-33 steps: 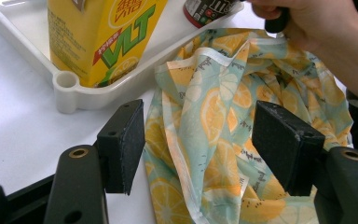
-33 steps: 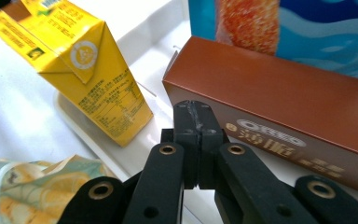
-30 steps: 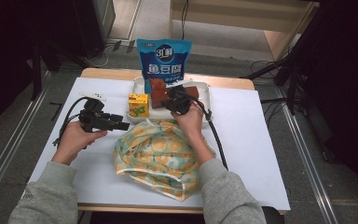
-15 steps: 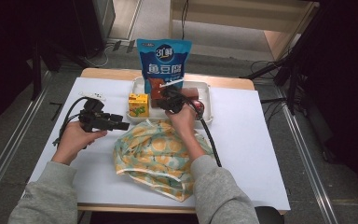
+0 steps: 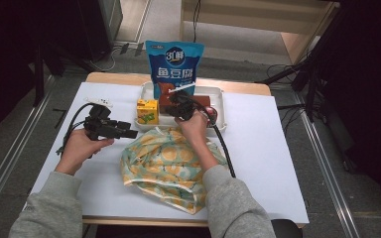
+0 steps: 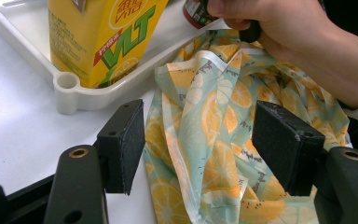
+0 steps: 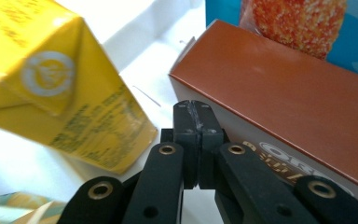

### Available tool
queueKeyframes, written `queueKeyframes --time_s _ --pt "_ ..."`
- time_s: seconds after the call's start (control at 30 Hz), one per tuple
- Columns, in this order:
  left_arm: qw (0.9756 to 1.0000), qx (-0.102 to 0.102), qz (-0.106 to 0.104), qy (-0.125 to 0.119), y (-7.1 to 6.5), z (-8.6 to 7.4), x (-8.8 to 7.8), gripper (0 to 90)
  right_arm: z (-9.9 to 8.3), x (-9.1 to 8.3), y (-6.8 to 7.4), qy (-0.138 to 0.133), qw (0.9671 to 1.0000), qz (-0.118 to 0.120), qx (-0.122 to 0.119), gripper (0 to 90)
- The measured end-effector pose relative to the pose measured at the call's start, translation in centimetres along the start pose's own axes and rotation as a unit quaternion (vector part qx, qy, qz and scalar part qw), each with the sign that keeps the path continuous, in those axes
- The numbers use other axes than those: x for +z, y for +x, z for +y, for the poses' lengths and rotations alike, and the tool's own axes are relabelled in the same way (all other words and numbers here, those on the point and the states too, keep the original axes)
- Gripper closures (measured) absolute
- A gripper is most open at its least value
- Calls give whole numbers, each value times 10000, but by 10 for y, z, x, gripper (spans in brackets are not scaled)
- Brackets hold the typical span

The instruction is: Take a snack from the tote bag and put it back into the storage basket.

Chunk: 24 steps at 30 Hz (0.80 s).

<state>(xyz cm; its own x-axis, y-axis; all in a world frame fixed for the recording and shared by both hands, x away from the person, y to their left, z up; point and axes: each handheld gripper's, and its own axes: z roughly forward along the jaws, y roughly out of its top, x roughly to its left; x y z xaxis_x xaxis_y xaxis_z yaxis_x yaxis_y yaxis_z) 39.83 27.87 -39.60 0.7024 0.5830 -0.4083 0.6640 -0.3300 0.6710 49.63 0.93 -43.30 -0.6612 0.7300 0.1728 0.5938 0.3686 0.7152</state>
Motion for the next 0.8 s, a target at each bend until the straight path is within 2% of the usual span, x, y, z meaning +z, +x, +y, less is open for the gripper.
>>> queueKeyframes --time_s 0.13,0.3,0.47,0.8 --pt "10000 -2 5 25 0 0 0 347 0 -7 0 -25 9999 150 75 850" --pt "10000 0 8 16 0 0 0 347 0 -17 -3 -66 9995 265 169 746" --pt "10000 2 12 26 0 0 1 346 0 -27 -6 -77 9990 376 211 706" --pt "10000 7 32 -4 -1 0 0 339 0 -54 -4 -153 9979 617 79 560"
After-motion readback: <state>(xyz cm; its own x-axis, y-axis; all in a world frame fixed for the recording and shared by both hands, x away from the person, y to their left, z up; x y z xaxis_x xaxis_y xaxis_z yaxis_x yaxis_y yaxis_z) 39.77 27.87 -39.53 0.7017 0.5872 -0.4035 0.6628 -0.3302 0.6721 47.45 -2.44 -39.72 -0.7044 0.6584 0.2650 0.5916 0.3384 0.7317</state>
